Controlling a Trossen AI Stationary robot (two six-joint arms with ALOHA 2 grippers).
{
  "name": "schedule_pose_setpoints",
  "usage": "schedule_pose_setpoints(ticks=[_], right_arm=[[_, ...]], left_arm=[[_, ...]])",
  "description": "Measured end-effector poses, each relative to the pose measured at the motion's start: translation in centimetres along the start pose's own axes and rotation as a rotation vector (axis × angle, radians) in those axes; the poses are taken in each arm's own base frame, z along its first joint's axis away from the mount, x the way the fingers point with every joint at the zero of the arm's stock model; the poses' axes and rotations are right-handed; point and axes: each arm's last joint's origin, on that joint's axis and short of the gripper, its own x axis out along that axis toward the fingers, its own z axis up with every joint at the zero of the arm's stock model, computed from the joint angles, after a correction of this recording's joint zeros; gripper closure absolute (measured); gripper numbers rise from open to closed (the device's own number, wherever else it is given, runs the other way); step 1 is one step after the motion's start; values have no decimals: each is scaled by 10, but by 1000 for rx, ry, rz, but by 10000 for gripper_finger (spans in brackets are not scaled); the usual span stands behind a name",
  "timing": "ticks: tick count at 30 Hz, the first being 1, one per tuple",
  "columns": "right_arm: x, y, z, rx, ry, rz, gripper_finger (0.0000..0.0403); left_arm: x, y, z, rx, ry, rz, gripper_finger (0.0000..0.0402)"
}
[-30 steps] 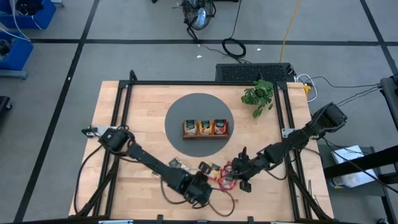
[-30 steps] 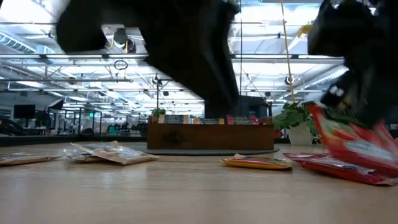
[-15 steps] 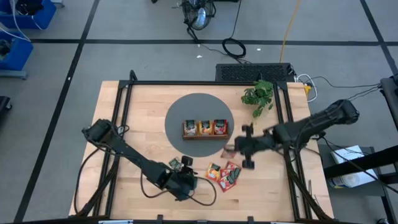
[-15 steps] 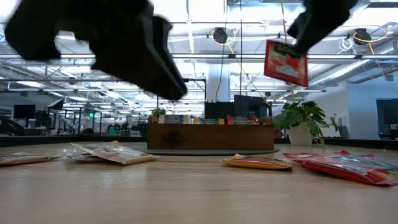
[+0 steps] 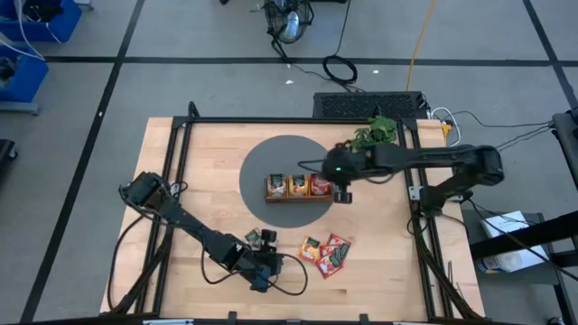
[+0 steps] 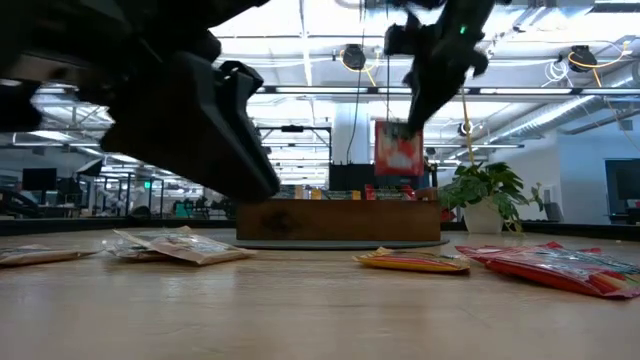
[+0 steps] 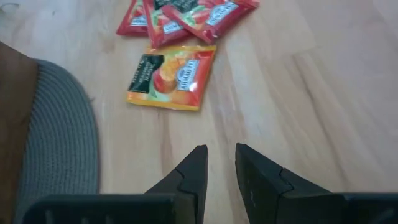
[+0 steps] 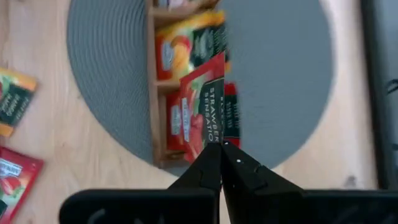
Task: Pick & Place Tea
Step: Put the red tea bag into the right section of the wooden organizer
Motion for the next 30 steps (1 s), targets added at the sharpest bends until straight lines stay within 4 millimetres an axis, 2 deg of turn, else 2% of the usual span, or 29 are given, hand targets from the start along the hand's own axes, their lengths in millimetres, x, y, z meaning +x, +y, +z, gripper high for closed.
schedule_pose_setpoints(ticks=[4, 7, 12, 24, 30], right_arm=[[28, 4, 0, -35, 104, 13, 403], [42, 6, 0, -36, 145, 10, 403], [51, 5, 0, -48, 170, -57, 403], [68, 9, 0, -87, 205, -18, 403], [72, 7, 4, -71, 172, -34, 376]], left_arm=[[0, 0, -1, -14, 10, -1, 314], [0, 0, -1, -25, 10, 1, 314], [0, 0, -1, -33, 10, -1, 314], [0, 0, -1, -30, 13, 0, 314], [0, 0, -2, -27, 19, 2, 314]])
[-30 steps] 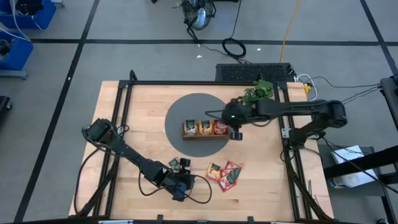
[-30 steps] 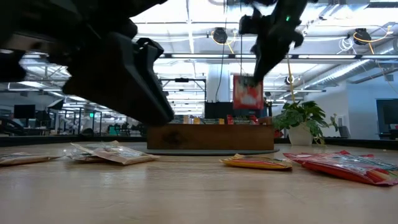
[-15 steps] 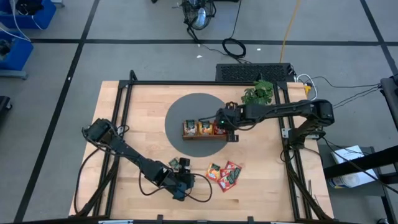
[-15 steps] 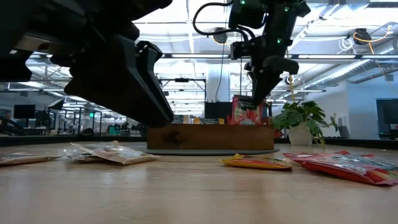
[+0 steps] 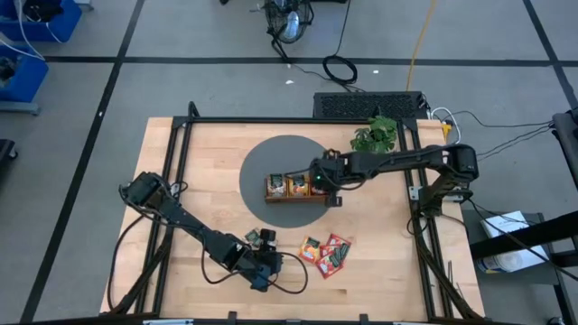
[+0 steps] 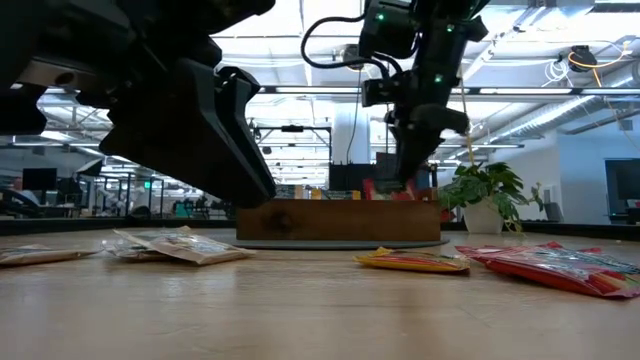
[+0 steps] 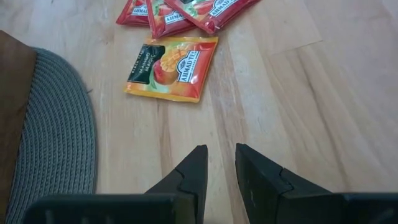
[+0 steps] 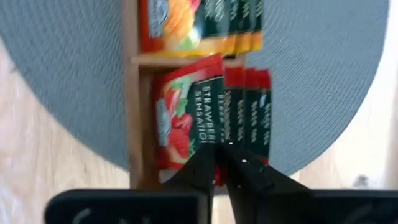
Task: Pick & Place Tea
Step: Put the red tea bag into the right section of the wooden organizer, then put the brown tea bag into the left section of the wooden organizer
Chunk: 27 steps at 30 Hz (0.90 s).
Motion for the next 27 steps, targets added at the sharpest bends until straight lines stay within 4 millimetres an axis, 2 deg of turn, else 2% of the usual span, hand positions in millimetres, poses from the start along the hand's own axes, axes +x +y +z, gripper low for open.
schedule_pose_setpoints(ticks=[10, 12, 15, 18, 21, 24, 27], right_arm=[[-4, -4, 2, 51, -42, -35, 288], [-12, -5, 3, 48, -60, -81, 277], [-41, -4, 4, 37, -147, -160, 272], [-80, 10, 4, 16, -338, -110, 277], [-103, 32, 2, -12, -518, 29, 286], [-108, 60, -3, -66, -643, 81, 297], [-94, 87, -7, -112, -707, 78, 311]], left_arm=[[0, 0, 0, -2, 2, 12, 314], [0, 0, 0, -2, 3, 15, 314], [-2, -1, -1, 3, 0, 55, 314], [-17, -8, -6, 30, 28, 133, 314], [-46, -16, -5, -24, 3, 179, 314], [-74, -22, -3, -126, -62, 227, 314], [-89, -30, -9, -196, -107, 247, 314]])
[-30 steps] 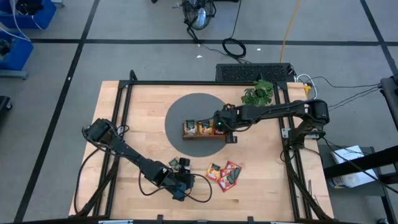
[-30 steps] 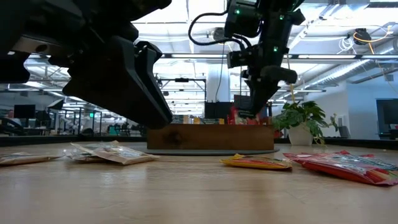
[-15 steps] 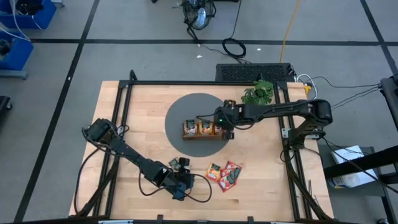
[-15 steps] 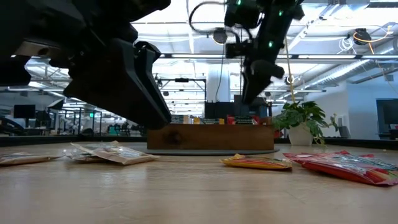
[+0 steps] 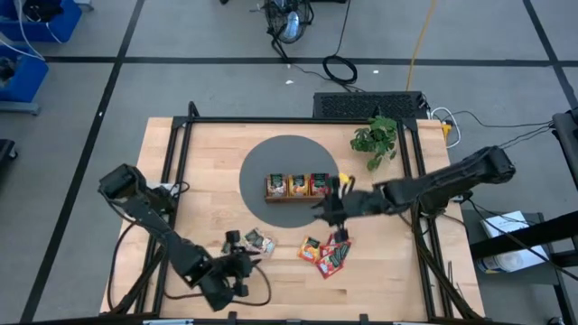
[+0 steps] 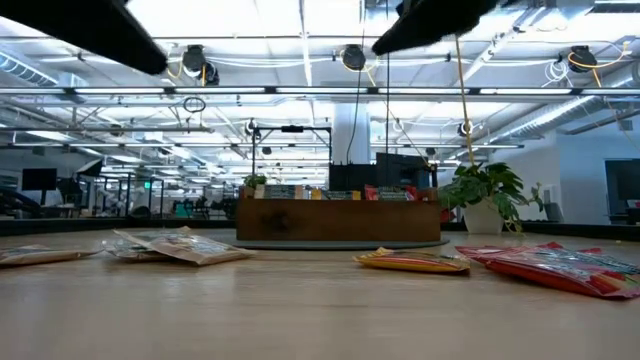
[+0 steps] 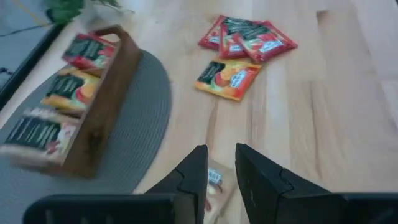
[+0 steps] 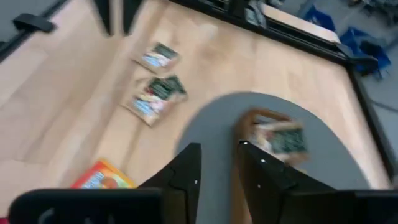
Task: Pick & Place Tea
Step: Put the brown tea bag into the left section of the wooden organizer
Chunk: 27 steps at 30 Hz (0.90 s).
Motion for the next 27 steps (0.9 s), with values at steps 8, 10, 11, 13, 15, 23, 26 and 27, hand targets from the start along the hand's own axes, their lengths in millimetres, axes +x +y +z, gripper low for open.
schedule_pose_setpoints(ticks=[8, 10, 11, 13, 15, 23, 26, 27], right_arm=[[47, 29, -22, -43, -114, 128, 378], [58, 32, -23, -42, -139, 165, 396], [63, 33, -25, -50, -136, 167, 399], [72, 36, -29, -63, -136, 159, 397], [80, 38, -32, -74, -140, 161, 399], [117, 52, -57, -31, -102, 168, 402], [127, 53, -63, -58, -100, 181, 402], [129, 53, -62, -58, -104, 192, 402]], left_arm=[[5, 5, -35, -83, 43, 38, 314], [10, 10, -42, -102, 61, 59, 314], [12, 11, -44, -116, 67, 67, 314], [15, 15, -48, -149, 85, 77, 314], [17, 19, -51, -163, 110, 99, 314], [18, 24, -55, -121, 179, 106, 314], [18, 28, -58, -127, 217, 130, 314], [17, 31, -58, -150, 227, 148, 314]])
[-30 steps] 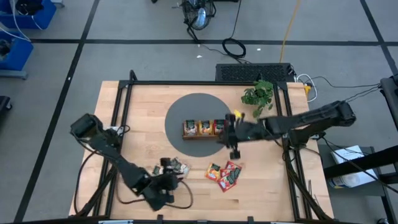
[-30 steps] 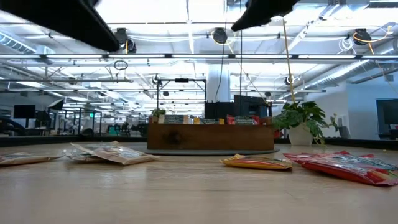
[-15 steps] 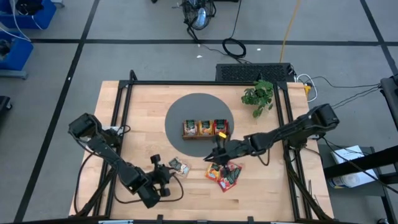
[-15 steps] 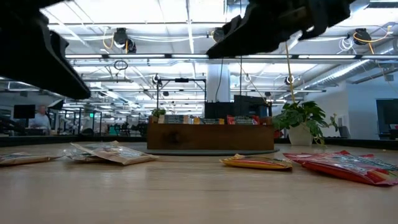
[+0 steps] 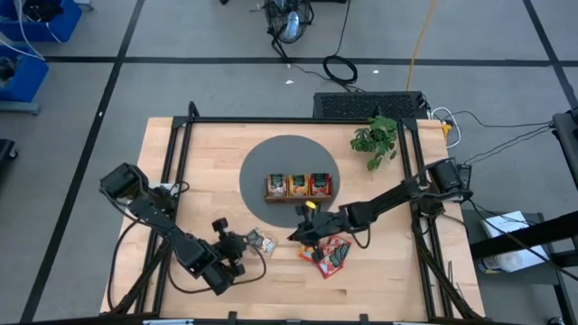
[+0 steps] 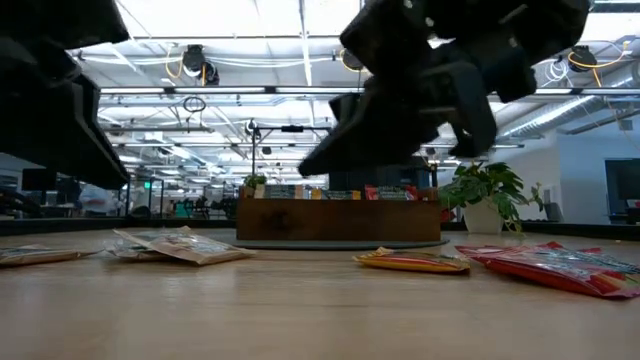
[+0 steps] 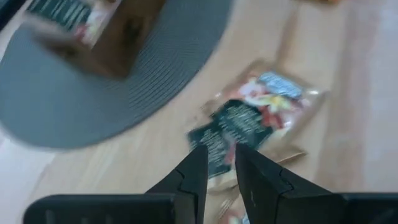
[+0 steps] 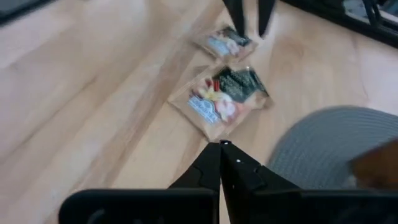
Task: Pick & Place Tea
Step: Put the brown tea bag into the left section of the wooden organizer
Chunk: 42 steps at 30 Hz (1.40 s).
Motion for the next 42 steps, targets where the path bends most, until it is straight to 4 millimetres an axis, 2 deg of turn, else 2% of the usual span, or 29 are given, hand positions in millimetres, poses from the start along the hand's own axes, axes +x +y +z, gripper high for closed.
schedule_pose_setpoints(ticks=[5, 8, 14, 17, 23, 30, 33, 37, 42], right_arm=[[12, 1, 5, 51, -52, 30, 401], [25, 5, 4, 42, -50, 76, 402], [50, 2, 8, -23, -38, 97, 402], [53, -5, 9, -38, -26, 99, 401], [53, -19, 2, 3, -33, 249, 402], [52, -19, -15, -24, -15, 243, 401], [49, -20, -14, -56, -40, 238, 399], [49, -20, -15, -43, -34, 238, 399], [49, -10, -9, -82, -77, 252, 399]], left_arm=[[-6, 16, -1, -161, 1, 106, 314], [-8, 21, -5, -277, -55, 149, 314], [7, 17, 1, -396, -83, 80, 314], [18, 21, 6, -379, -11, 61, 314], [36, 35, 15, -374, 78, 83, 314], [45, 43, 20, -405, 181, 57, 309], [47, 42, 23, -433, 155, 51, 283], [46, 35, 28, -413, 105, -19, 217], [43, 26, 31, -468, 119, -122, 144]])
